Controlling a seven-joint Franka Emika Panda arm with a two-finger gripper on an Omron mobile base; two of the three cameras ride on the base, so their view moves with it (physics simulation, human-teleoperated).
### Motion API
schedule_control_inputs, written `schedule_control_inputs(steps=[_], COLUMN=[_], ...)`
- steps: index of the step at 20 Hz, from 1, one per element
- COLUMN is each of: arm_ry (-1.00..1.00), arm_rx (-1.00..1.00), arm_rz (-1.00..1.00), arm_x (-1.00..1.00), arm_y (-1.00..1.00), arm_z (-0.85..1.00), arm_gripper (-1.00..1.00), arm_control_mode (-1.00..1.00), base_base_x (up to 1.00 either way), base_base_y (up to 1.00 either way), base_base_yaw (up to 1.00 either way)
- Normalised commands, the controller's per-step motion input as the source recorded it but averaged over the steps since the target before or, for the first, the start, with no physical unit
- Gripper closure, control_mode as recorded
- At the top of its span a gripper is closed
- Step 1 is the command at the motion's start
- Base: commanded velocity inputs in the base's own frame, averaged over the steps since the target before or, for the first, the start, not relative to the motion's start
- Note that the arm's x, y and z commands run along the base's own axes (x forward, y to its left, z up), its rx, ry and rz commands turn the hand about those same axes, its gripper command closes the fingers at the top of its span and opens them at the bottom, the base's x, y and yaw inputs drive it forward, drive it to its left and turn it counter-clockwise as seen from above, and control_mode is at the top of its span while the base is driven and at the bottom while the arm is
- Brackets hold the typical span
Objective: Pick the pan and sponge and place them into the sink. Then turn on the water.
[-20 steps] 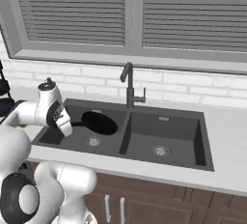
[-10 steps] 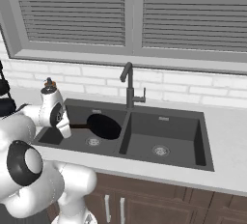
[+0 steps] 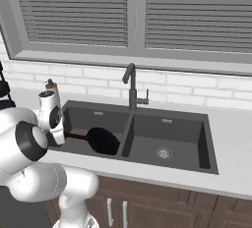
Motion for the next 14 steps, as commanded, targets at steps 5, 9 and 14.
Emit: schedule_control_inputs(steps=[5, 9, 14], arm_ry=[0.01, 0.0, 0.0], arm_rx=[0.0, 0.0, 0.0], arm_rz=[-0.08, -0.06, -0.04], arm_x=[0.19, 0.53, 0.71], arm_y=[0.02, 0.0, 0.0], arm_z=[-0.3, -0.34, -0.52], arm_gripper=[1.0, 1.0, 1.0], arm_control_mode=[-1.0, -1.0, -1.0], base_base_x=[0.0, 0.0, 0.0], base_base_y=[0.0, 0.0, 0.0], base_base_yaw=[0.0, 0.0, 0.0])
